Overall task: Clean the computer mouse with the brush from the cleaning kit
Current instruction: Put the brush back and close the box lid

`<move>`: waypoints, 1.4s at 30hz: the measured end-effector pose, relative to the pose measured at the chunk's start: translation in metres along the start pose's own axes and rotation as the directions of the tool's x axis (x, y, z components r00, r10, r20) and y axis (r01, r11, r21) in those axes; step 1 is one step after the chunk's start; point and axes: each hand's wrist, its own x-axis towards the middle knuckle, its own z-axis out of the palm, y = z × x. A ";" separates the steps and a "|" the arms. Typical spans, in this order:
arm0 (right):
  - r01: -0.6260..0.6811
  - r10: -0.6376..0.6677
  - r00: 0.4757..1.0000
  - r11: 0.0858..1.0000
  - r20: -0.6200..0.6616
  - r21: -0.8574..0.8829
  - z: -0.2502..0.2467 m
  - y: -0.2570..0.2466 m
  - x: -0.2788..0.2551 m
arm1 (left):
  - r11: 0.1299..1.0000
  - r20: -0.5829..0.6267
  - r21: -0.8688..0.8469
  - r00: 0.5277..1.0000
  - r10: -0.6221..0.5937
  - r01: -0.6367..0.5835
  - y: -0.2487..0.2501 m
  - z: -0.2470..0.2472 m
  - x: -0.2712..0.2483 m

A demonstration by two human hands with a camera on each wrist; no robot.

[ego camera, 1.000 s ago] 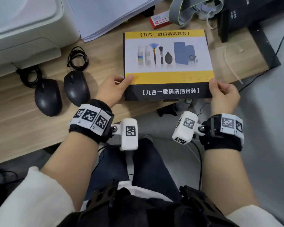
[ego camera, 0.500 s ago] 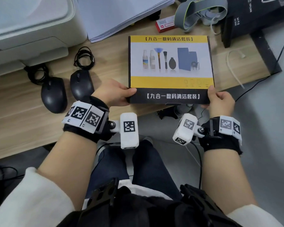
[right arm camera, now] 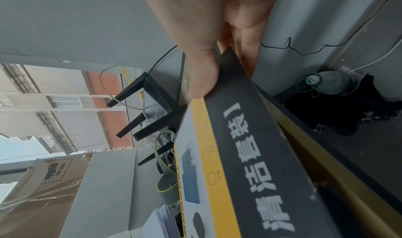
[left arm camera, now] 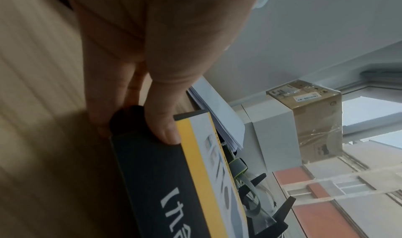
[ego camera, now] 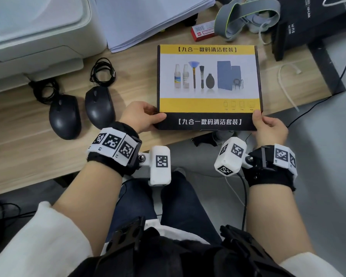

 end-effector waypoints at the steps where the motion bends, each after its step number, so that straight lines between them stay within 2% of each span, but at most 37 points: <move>1: -0.008 0.008 1.000 1.000 -0.002 0.008 0.001 -0.001 0.000 | 1.000 -0.023 -0.006 1.000 -0.009 0.009 -0.001 -0.001 0.000; 5: -0.031 0.031 1.000 0.999 0.003 0.027 0.001 -0.002 0.001 | 0.998 -0.064 0.006 0.996 -0.058 0.058 -0.001 -0.005 -0.001; 13: -0.069 0.069 0.998 0.997 0.003 0.029 -0.001 -0.004 -0.002 | 0.998 0.035 -0.003 0.998 -0.060 0.060 0.004 -0.008 -0.006; 18: -0.072 0.072 0.997 0.997 -0.015 -0.002 -0.002 -0.009 -0.003 | 0.993 0.102 -0.050 0.989 -0.103 0.109 0.005 -0.008 -0.008; 22: -0.064 0.064 0.998 0.997 -0.011 -0.042 -0.002 -0.006 -0.004 | 0.995 0.083 -0.032 0.993 -0.087 0.090 0.005 -0.009 -0.006; 26: -0.036 0.035 0.999 0.998 -0.012 -0.047 -0.001 -0.001 -0.004 | 0.999 0.043 0.043 0.998 -0.035 0.033 0.002 -0.007 -0.003; 31: 0.001 0.000 1.000 0.997 0.012 -0.079 -0.003 0.001 -0.001 | 0.933 -0.065 0.352 0.992 0.108 -0.078 0.003 -0.007 -0.001; 34: 0.099 -0.094 0.994 0.988 0.049 -0.116 -0.004 0.002 0.002 | 0.962 -0.032 0.205 0.981 0.192 -0.181 0.007 -0.002 0.000; 35: 0.139 -0.129 0.988 0.982 0.081 -0.127 -0.003 0.000 0.002 | 0.946 -0.007 0.227 0.971 0.238 -0.231 0.009 -0.001 0.001; 37: 0.250 -0.215 0.963 0.936 0.162 -0.246 -0.001 -0.001 0.007 | 0.861 0.085 0.380 0.940 0.332 -0.338 0.012 0.001 0.003; 39: 0.398 -0.314 0.915 0.804 0.253 -0.441 -0.001 -0.005 0.009 | 0.730 0.179 0.544 0.907 0.381 -0.414 0.016 0.003 0.007; 41: 0.501 -0.387 0.866 0.658 0.318 -0.563 0.000 -0.014 0.011 | 0.656 0.207 0.630 0.904 0.374 -0.416 0.018 0.005 0.010; 42: 0.518 -0.391 0.855 0.621 0.340 -0.589 0.001 -0.018 0.012 | 0.634 0.200 0.657 0.906 0.374 -0.407 0.019 0.007 0.011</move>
